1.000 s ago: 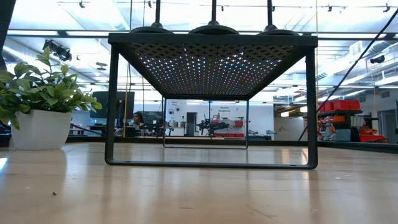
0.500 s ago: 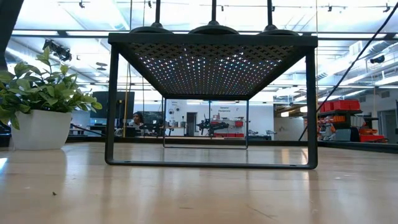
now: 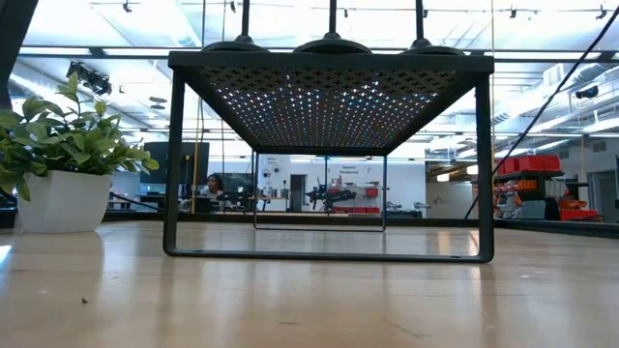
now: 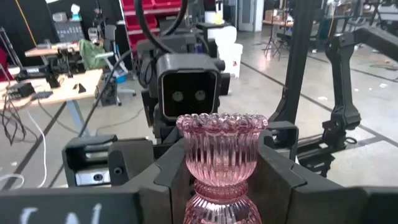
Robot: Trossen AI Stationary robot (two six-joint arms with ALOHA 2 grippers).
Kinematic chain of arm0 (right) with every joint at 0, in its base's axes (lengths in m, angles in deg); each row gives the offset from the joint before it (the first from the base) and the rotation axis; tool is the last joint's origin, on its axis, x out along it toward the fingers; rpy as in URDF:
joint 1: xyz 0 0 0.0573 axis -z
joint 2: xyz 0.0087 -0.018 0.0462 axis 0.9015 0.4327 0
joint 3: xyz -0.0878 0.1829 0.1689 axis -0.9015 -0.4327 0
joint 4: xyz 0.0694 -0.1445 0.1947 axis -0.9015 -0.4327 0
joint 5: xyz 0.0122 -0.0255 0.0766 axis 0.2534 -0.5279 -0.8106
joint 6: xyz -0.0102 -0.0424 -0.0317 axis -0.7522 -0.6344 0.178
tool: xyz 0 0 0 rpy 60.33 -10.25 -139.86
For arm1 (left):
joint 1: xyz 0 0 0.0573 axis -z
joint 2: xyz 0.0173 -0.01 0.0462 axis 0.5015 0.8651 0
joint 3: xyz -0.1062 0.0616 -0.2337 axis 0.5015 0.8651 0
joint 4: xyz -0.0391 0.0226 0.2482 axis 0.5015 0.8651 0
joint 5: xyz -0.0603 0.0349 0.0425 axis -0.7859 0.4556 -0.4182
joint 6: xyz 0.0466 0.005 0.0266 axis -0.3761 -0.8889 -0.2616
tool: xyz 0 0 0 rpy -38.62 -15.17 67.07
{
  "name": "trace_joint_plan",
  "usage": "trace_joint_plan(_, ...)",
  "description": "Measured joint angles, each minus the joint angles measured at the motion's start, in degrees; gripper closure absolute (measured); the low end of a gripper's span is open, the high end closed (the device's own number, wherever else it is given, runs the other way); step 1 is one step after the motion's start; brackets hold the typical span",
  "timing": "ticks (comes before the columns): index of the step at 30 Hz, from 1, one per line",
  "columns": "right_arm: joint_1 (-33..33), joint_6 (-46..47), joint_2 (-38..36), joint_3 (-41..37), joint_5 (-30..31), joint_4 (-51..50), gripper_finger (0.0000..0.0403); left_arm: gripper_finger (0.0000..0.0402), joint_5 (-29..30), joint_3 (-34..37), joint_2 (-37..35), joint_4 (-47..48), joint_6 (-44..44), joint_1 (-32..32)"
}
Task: Pick & Place candle stick holders
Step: Put the pink glass candle holder on the shelf
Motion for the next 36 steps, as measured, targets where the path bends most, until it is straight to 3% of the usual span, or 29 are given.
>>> trace_joint_plan(6,0.0,-0.1,0.0,0.1,0.5,-1.4,0.0196,0.0265,0.2,0.0,0.0,1.1,1.0,-0.3)
trace_joint_plan(20,0.0,-0.6,0.0,0.1,0.8,-0.5,0.0197,0.0265,-0.2,0.1,0.0,-1.1,0.5,-0.3)
trace_joint_plan(25,0.0,0.3,1.0,0.1,1.6,0.6,0.0141,0.0265,-0.4,0.1,0.0,-1.4,0.9,-0.3)
trace_joint_plan(28,0.1,0.0,2.2,0.0,1.9,1.9,0.0130,0.0265,-0.4,0.1,-0.1,-1.7,1.0,-0.3)
trace_joint_plan(36,0.2,-0.7,3.1,0.0,2.9,3.2,0.0189,0.0265,-0.5,0.1,-0.3,-0.7,1.0,-0.4)
